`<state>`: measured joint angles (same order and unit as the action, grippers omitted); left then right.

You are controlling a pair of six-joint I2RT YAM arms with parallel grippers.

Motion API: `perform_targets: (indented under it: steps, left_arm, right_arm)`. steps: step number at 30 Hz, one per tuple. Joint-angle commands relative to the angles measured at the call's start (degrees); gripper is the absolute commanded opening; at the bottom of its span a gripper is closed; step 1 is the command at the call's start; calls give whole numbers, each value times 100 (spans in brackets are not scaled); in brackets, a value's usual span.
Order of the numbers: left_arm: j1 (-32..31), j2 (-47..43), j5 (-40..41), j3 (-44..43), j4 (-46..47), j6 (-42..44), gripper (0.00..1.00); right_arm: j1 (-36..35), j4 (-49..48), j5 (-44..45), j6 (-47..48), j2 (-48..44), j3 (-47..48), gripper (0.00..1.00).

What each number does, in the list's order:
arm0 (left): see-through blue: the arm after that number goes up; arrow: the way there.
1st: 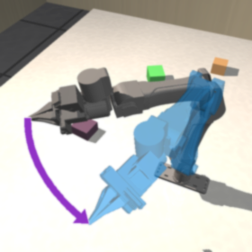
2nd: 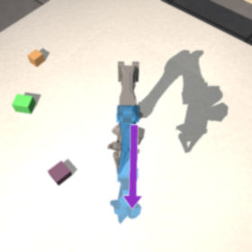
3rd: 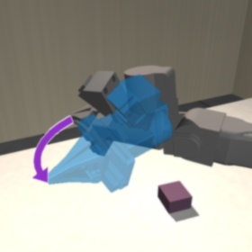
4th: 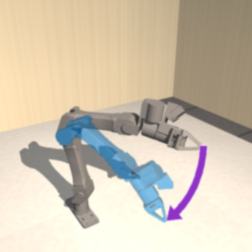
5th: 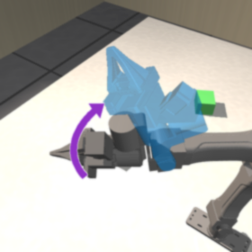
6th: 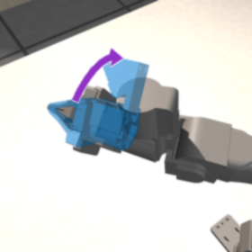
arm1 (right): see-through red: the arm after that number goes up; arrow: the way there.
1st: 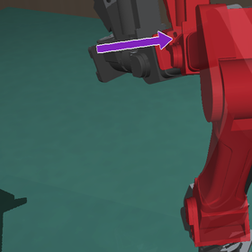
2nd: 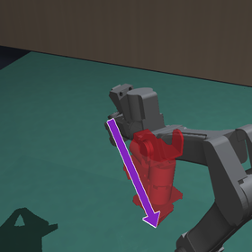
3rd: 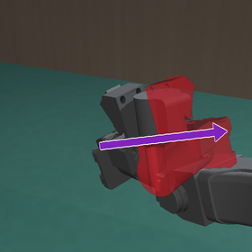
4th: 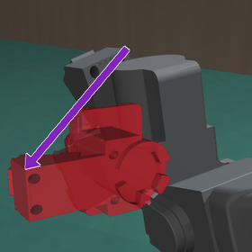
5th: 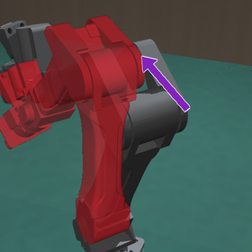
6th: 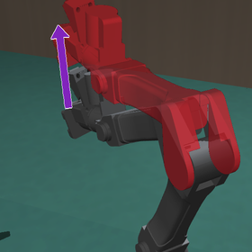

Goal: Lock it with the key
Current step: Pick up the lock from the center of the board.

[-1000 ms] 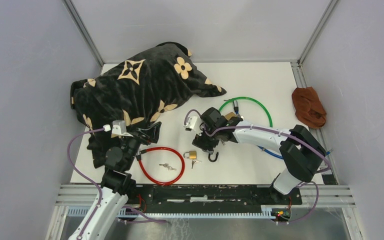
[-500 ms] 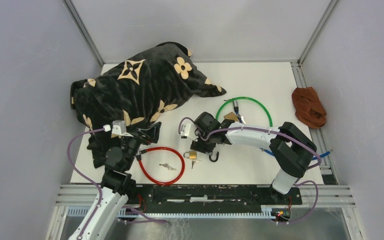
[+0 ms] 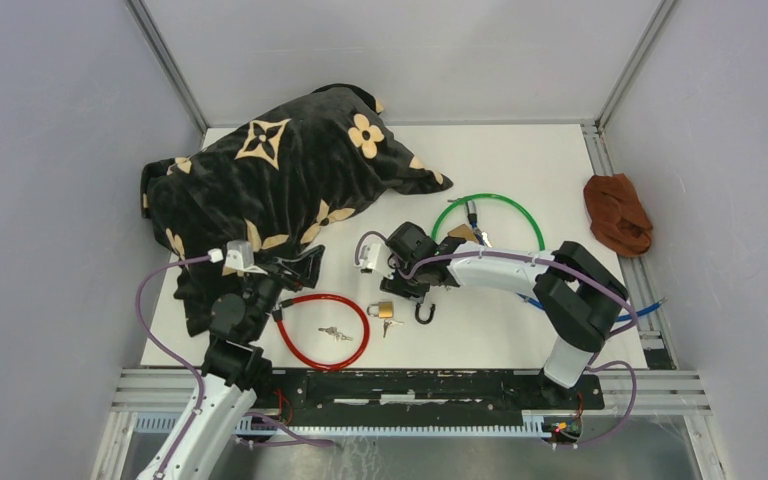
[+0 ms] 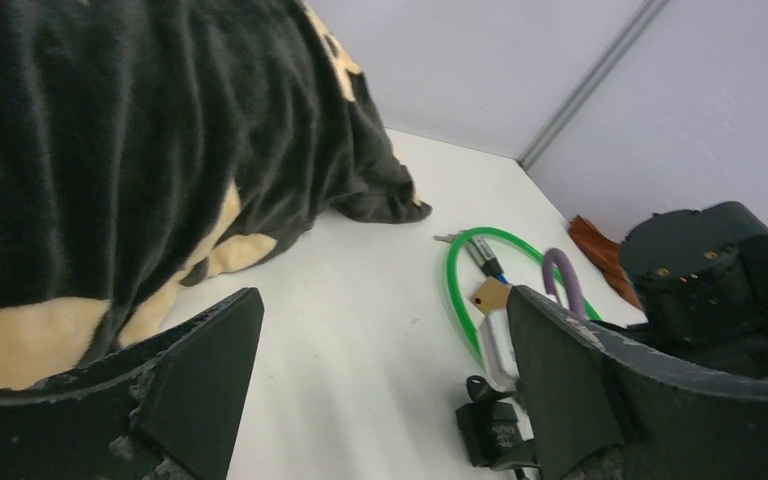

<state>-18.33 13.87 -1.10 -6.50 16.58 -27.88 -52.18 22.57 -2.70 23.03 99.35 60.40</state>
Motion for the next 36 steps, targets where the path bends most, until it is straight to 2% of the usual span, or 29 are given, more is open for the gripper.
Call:
perform_targets:
  steps: [1, 6, 9, 13, 18, 21, 24, 27, 30, 35, 36]
  left_arm:
    - [50, 82, -980, -6, 477, -256, 92]
    - [-147, 859, -2413, -270, 686, -450, 80]
    - [-731, 1526, -2682, -627, 385, -86, 74]
    - [-1717, 2801, -2422, -941, 222, 527, 75]
    - [-2769, 4336, -1645, -1439, 272, 713, 85]
    - [-3139, 4999, -1077, -1755, 495, 516, 93]
    - [-3355, 5402, -810, -1898, 714, 598, 95]
    - [-3492, 5698, -630, -1959, 747, 652, 85]
    - [-3550, 5831, -546, -1992, 737, 658, 63]
    - [-3658, 5946, -638, -2079, 818, 715, 58]
    - [-3661, 5961, -670, -2090, 827, 736, 54]
  right_arm:
    - [46, -87, 73, -555, -292, 120, 0]
    - [258, -464, -104, -1350, -860, -73, 0]
    - [474, -944, -360, -1807, -1297, -469, 0]
    - [735, -1549, -429, -2486, -1775, -1053, 0]
    - [811, -2638, -792, -3341, -2333, -1780, 0]
    - [812, -3081, -874, -3687, -2597, -2096, 0]
    - [812, -3269, -886, -3812, -2829, -2298, 0]
    - [806, -3241, -903, -3802, -3025, -2355, 0]
    - [813, -3219, -908, -3781, -3181, -2390, 0]
    - [811, -3271, -951, -3790, -3219, -2402, 0]
    - [806, -3278, -959, -3798, -3216, -2393, 0]
